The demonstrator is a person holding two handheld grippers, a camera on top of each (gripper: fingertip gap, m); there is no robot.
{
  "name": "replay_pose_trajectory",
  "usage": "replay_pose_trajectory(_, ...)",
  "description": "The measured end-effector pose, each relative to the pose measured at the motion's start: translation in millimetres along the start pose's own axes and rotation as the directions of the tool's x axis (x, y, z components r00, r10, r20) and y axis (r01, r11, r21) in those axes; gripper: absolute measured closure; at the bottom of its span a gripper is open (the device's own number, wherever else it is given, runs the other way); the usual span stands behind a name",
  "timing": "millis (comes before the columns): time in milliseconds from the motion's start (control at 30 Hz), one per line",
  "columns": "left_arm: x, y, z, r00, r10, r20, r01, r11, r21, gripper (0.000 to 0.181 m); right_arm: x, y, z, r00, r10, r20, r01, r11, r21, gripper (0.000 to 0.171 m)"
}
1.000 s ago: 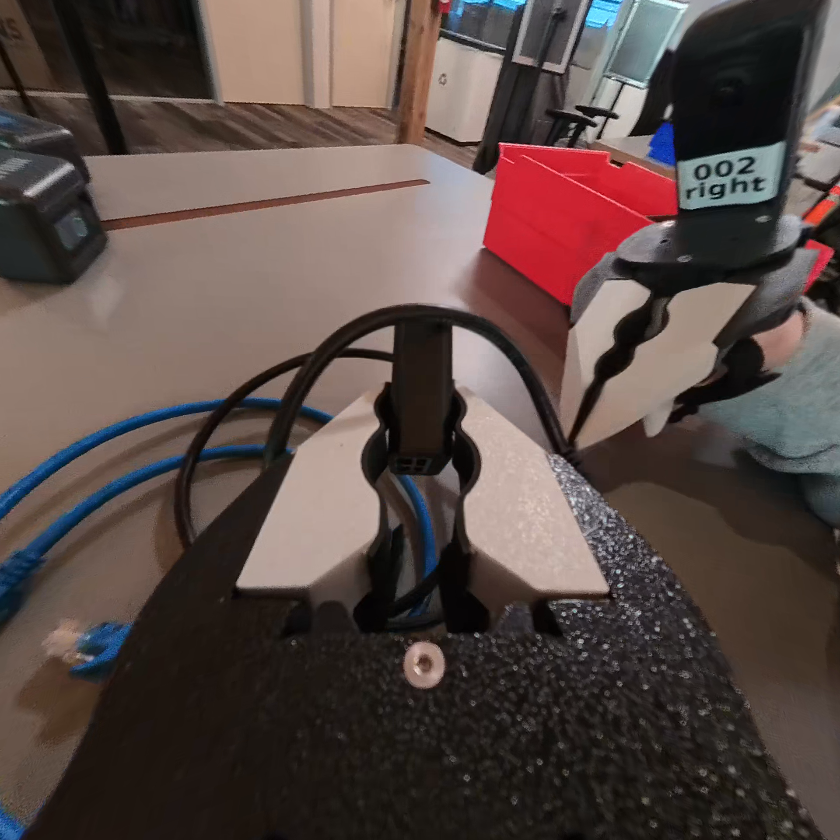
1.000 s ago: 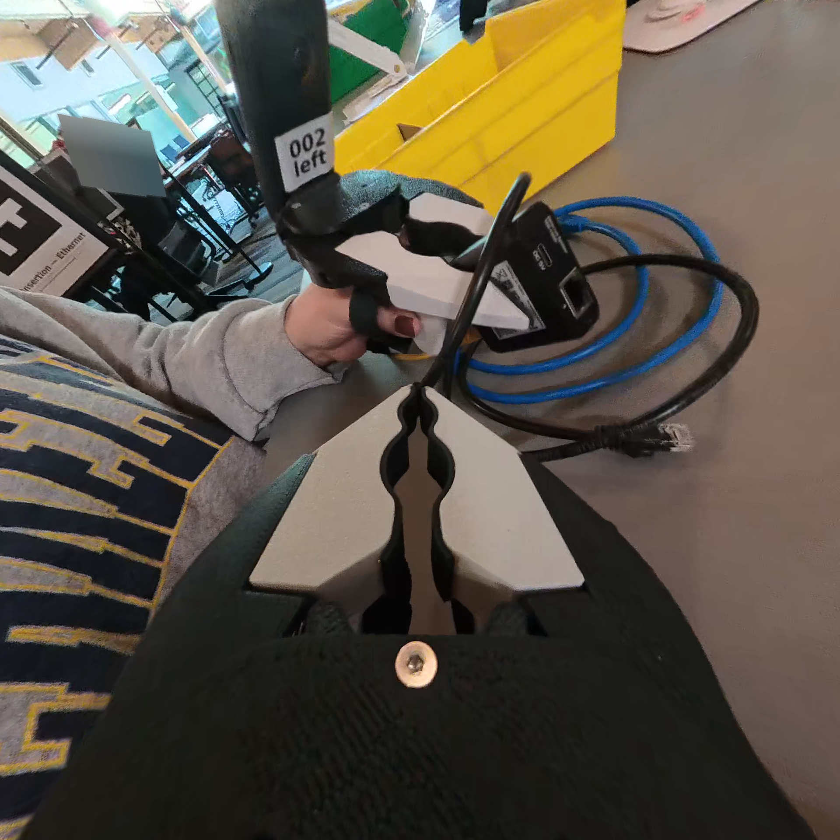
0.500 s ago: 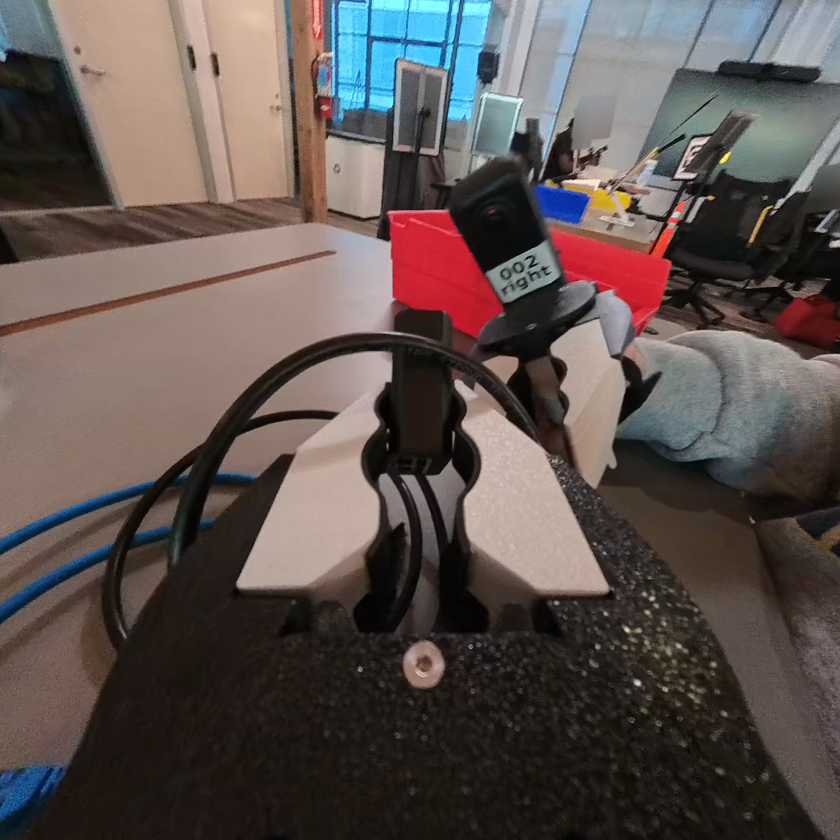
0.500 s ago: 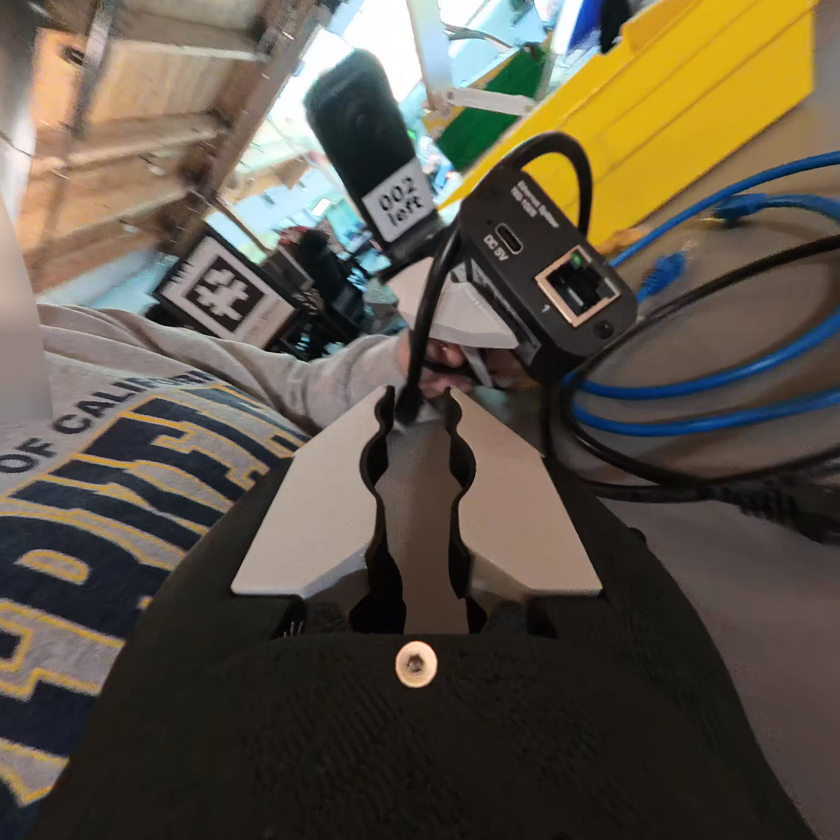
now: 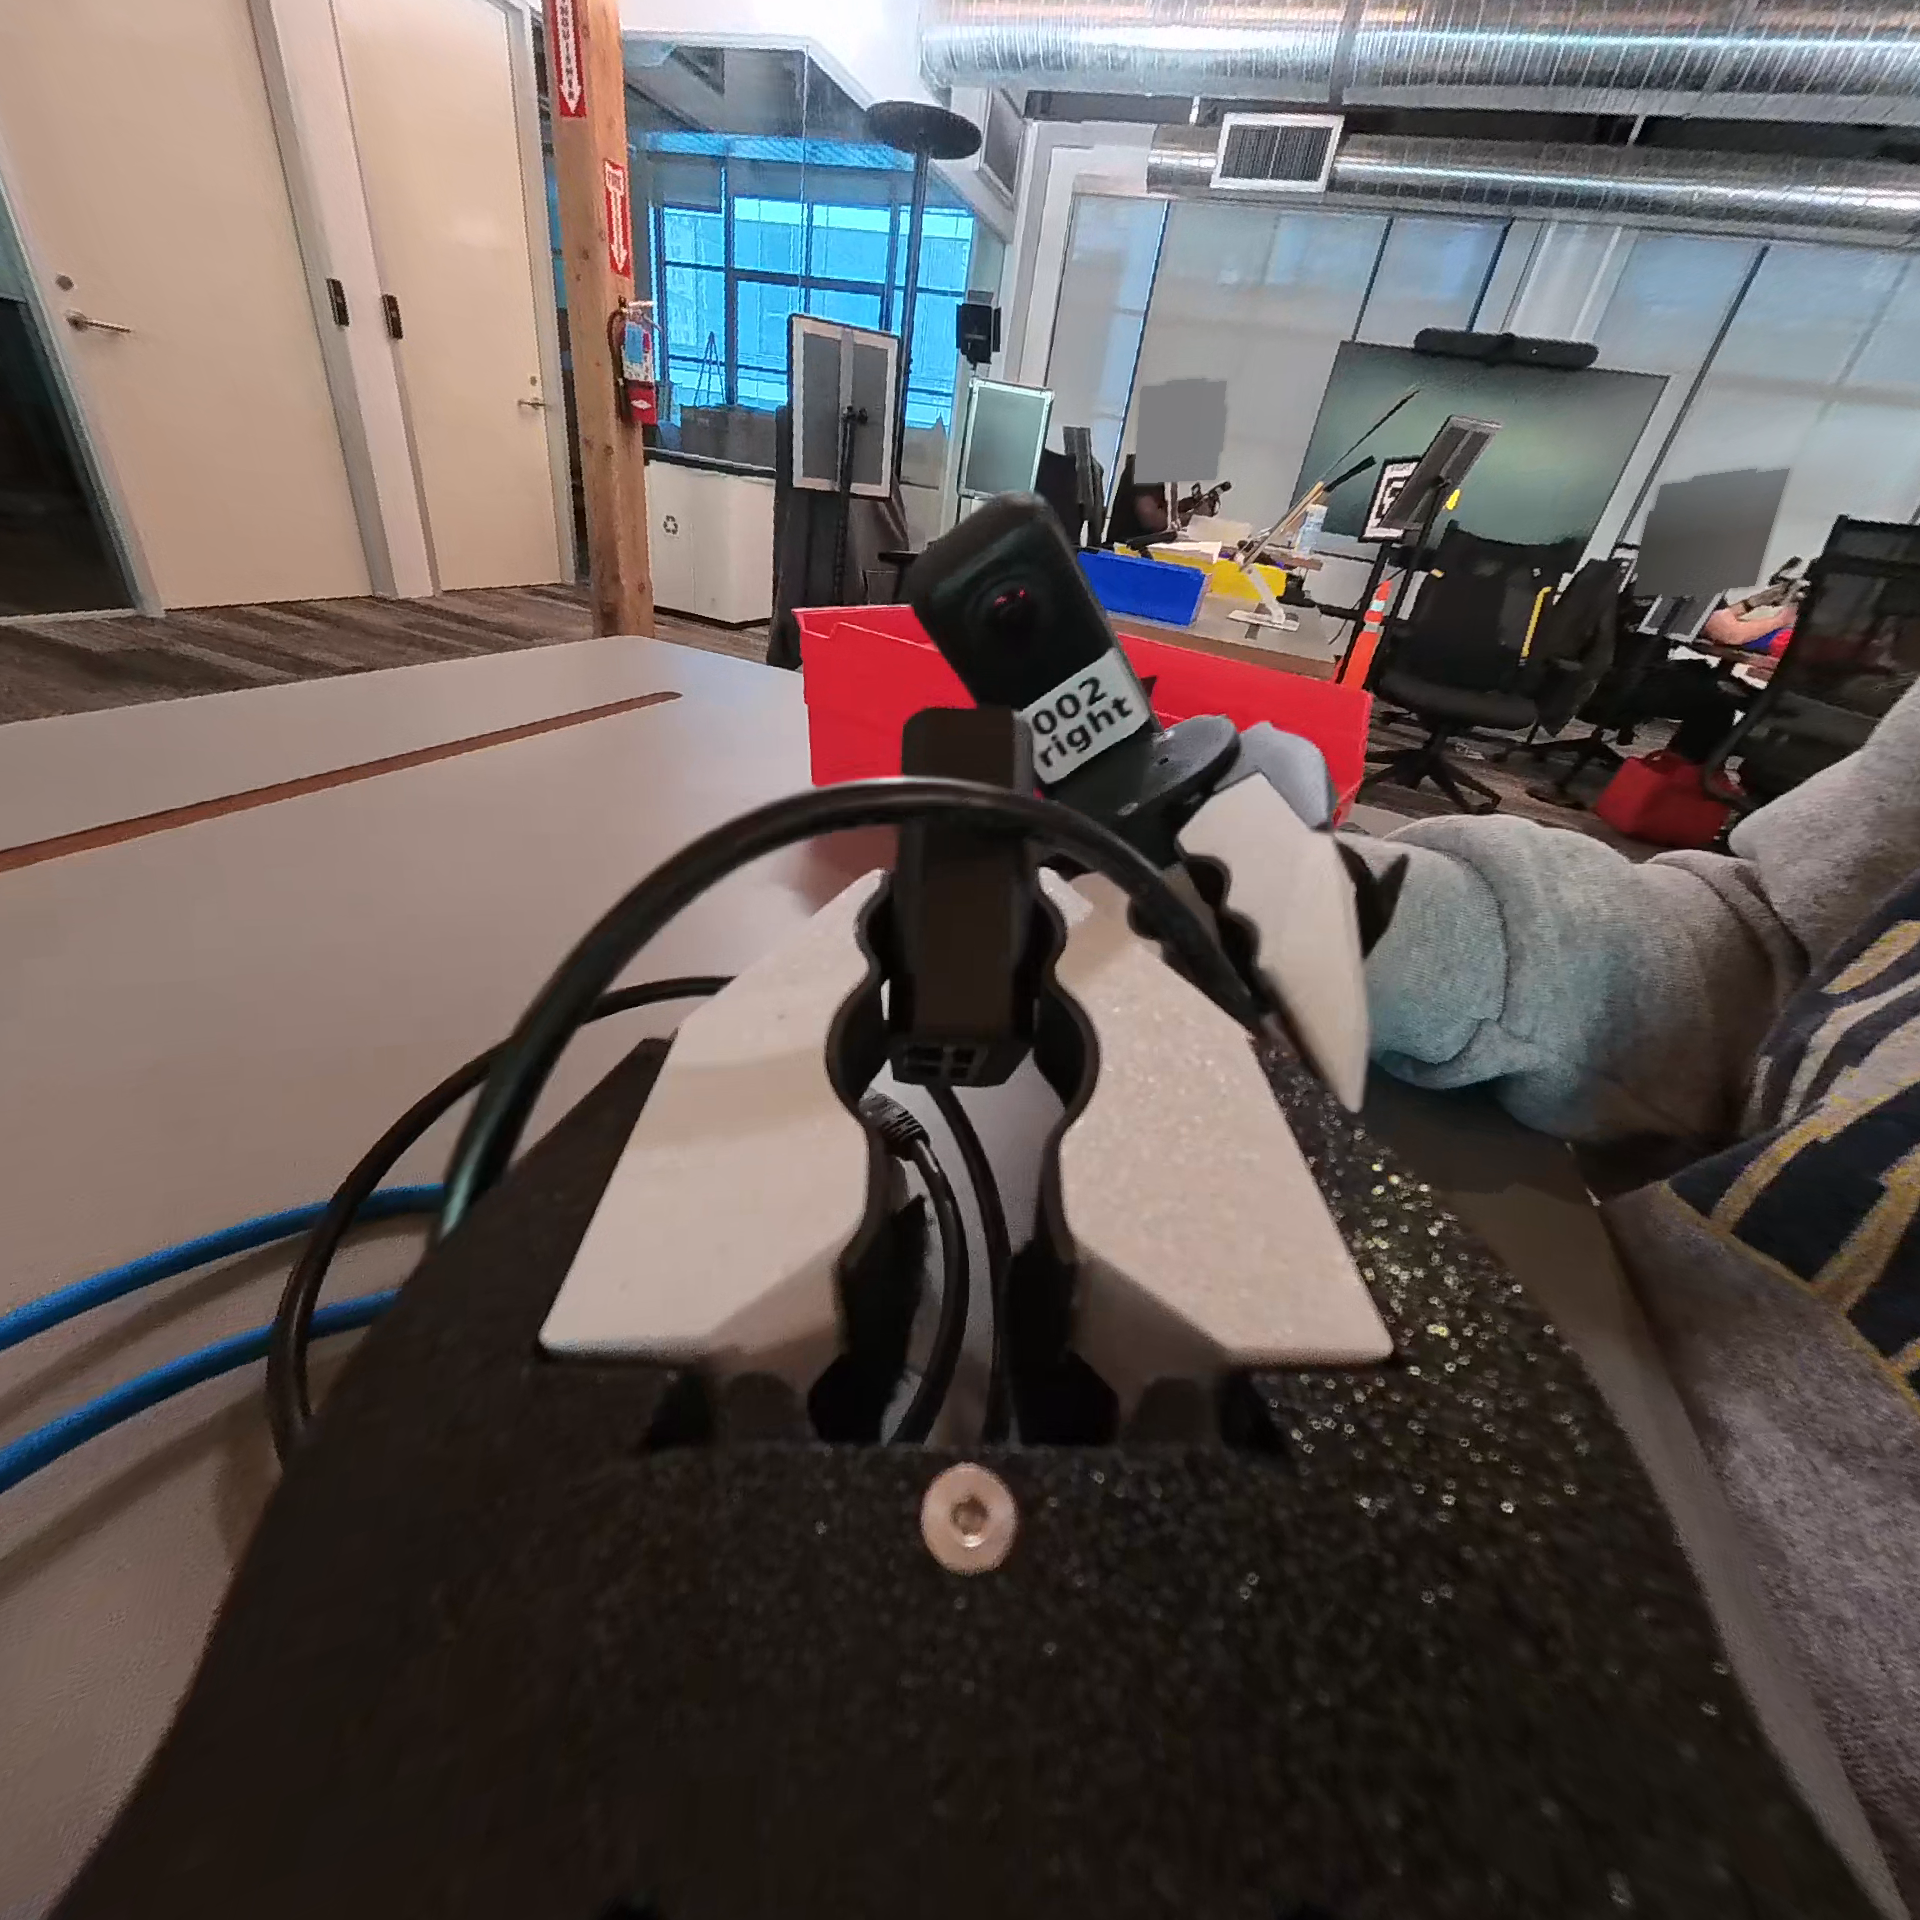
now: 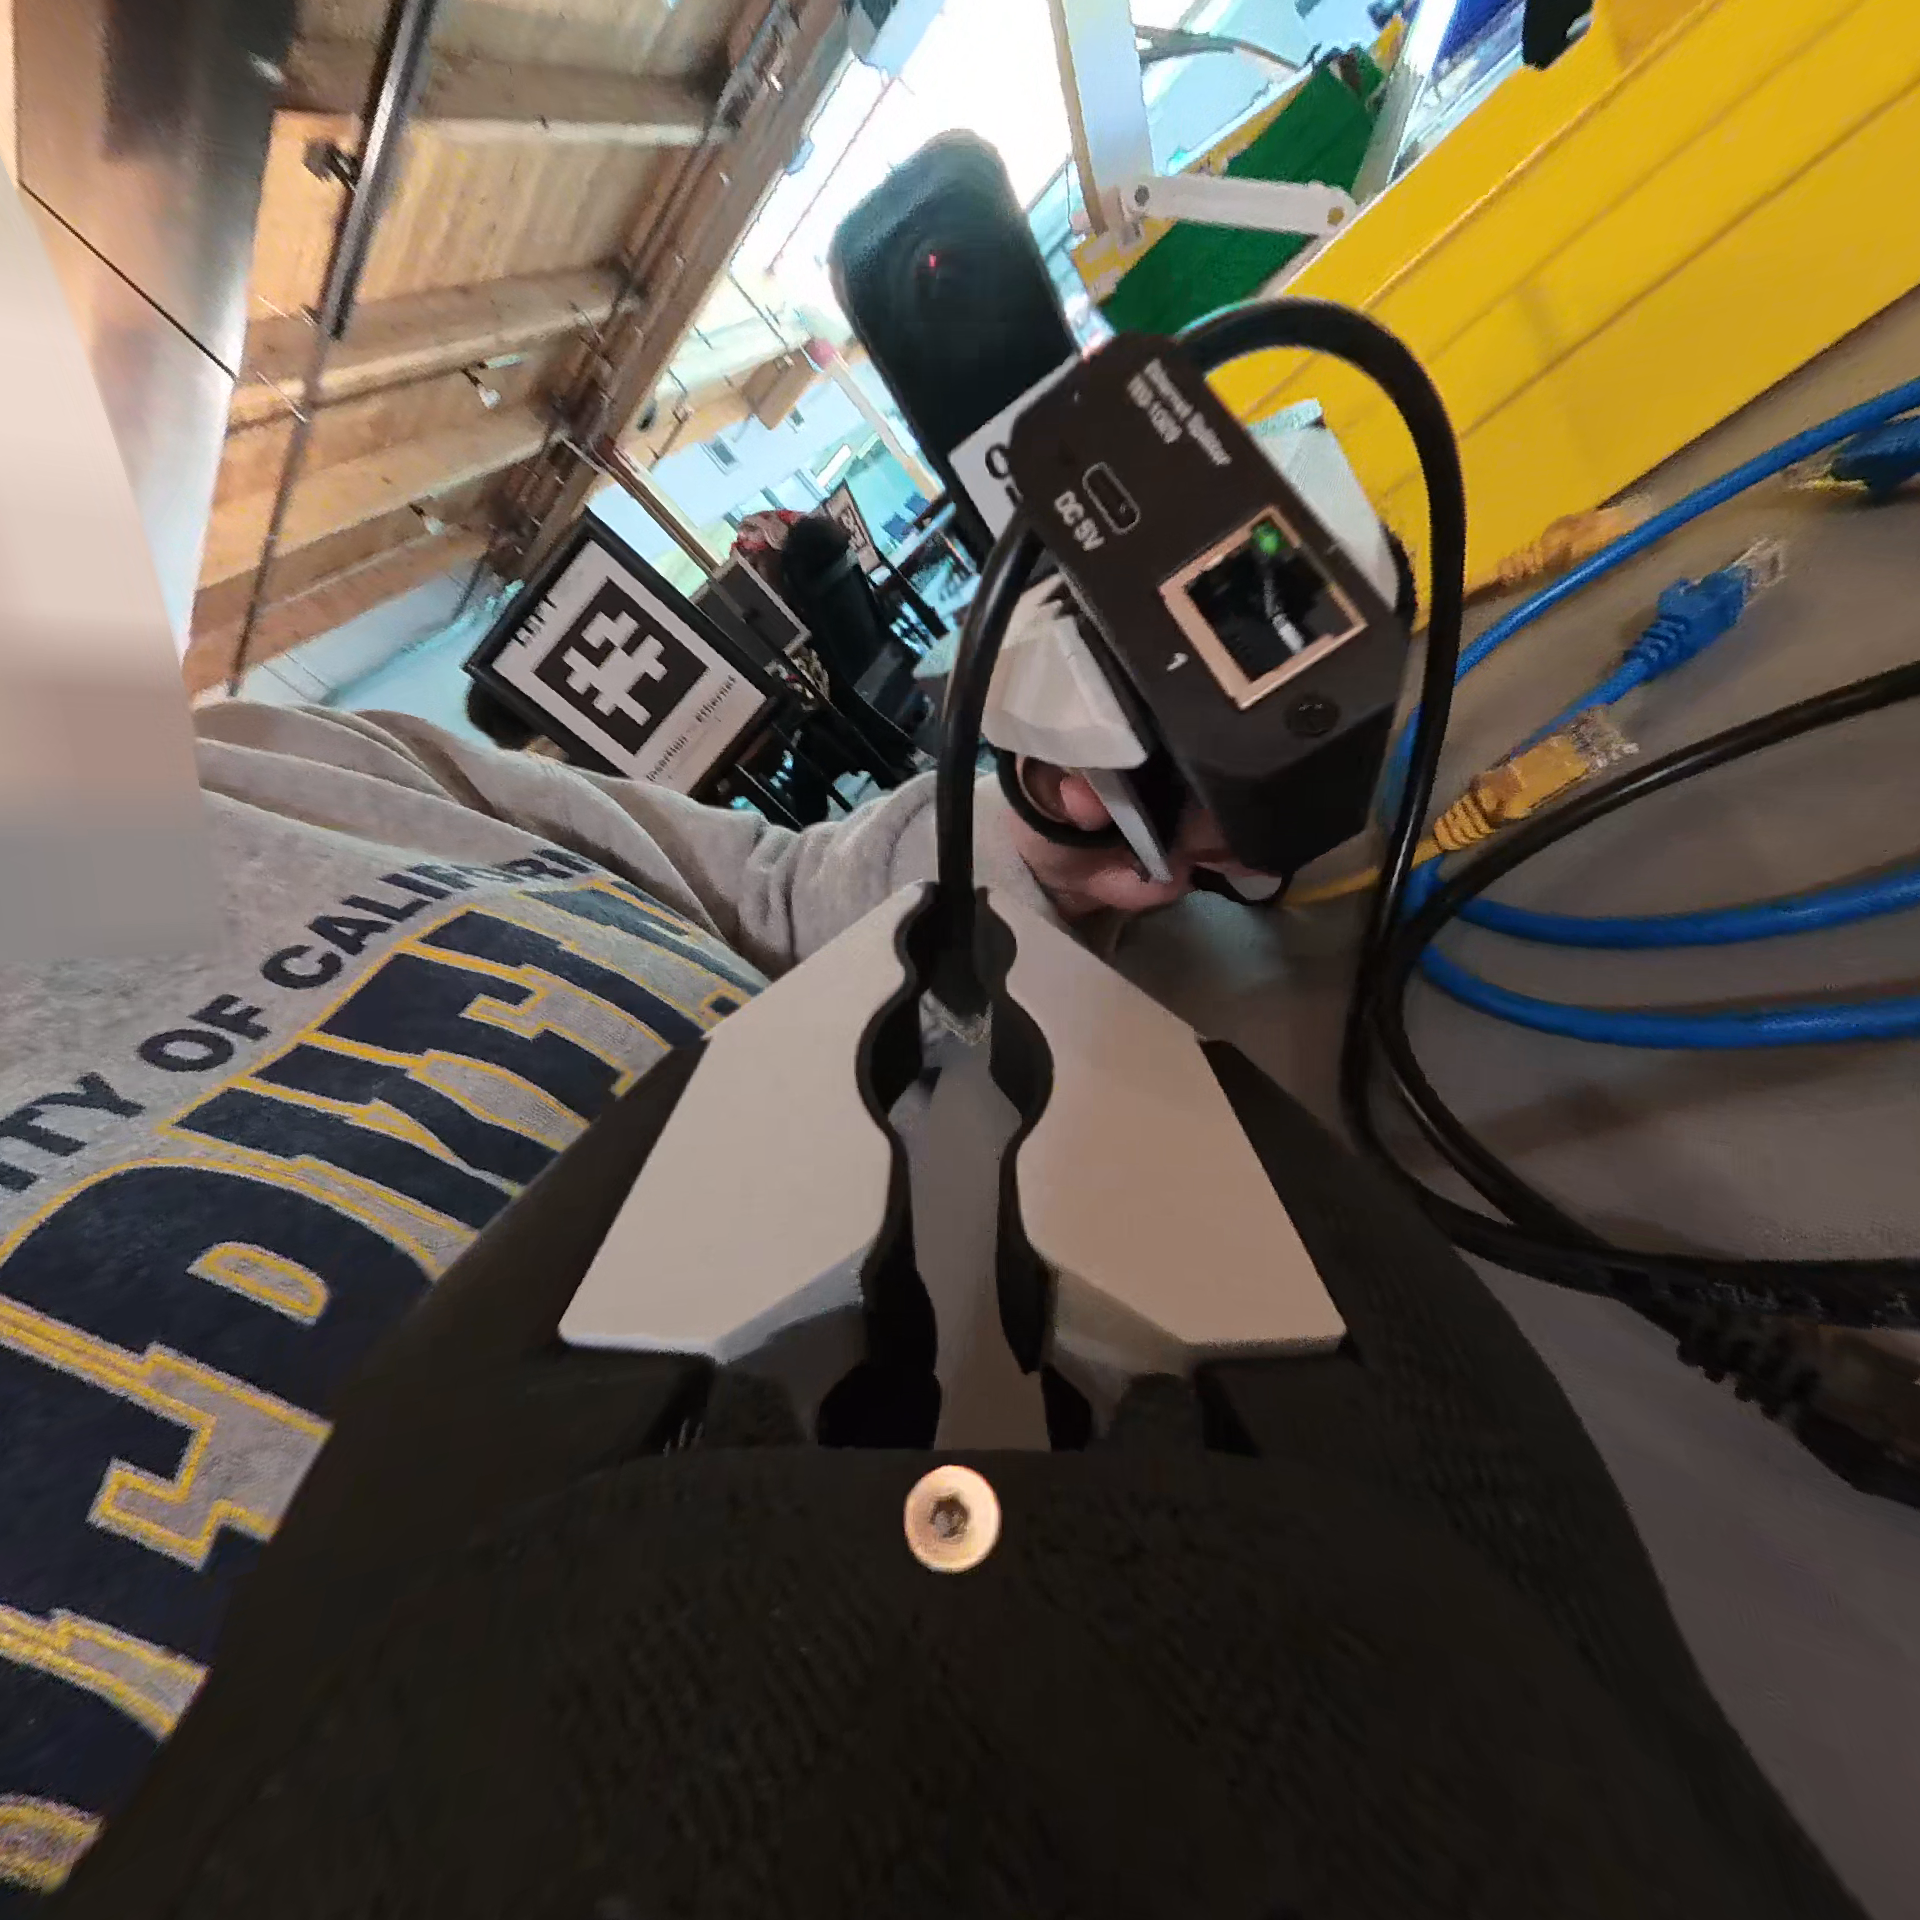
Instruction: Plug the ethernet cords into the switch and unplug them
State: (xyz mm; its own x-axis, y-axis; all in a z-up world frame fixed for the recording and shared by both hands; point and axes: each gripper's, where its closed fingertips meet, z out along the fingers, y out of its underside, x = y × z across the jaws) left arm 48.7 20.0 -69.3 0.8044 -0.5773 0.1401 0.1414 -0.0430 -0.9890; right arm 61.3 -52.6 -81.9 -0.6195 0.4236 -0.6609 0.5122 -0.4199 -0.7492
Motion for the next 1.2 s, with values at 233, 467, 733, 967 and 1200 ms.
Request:
replay_pose_trajectory(233,-5,4,-6,0.998,0.037,0.058,-0.034,0.998,-0.048,0.159,-2,-25,-13,0.985,-0.138,-0.104,0.147,0.986,0.082,0.167)
replay_pose_trajectory(467,14,11,-14,0.998,-0.019,-0.059,0.014,0.996,-0.085,0.159,-20,-86,-61,0.905,-0.330,-0.269,0.405,0.862,0.304,0.168)
replay_pose_trajectory(733,30,-9,-24,0.995,0.069,-0.068,-0.061,0.992,0.108,0.159,-32,-102,-57,0.889,-0.309,-0.337,0.434,0.802,0.409,0.168)
replay_pose_trajectory(967,24,-13,-29,0.995,0.096,-0.006,-0.094,0.985,0.142,0.159,-20,-87,-43,0.906,-0.275,-0.320,0.391,0.835,0.388,0.168)
replay_pose_trajectory(1200,22,-12,-28,0.995,0.099,0.006,-0.099,0.986,0.136,0.159,-12,-84,-43,0.897,-0.267,-0.353,0.397,0.837,0.376,0.167)
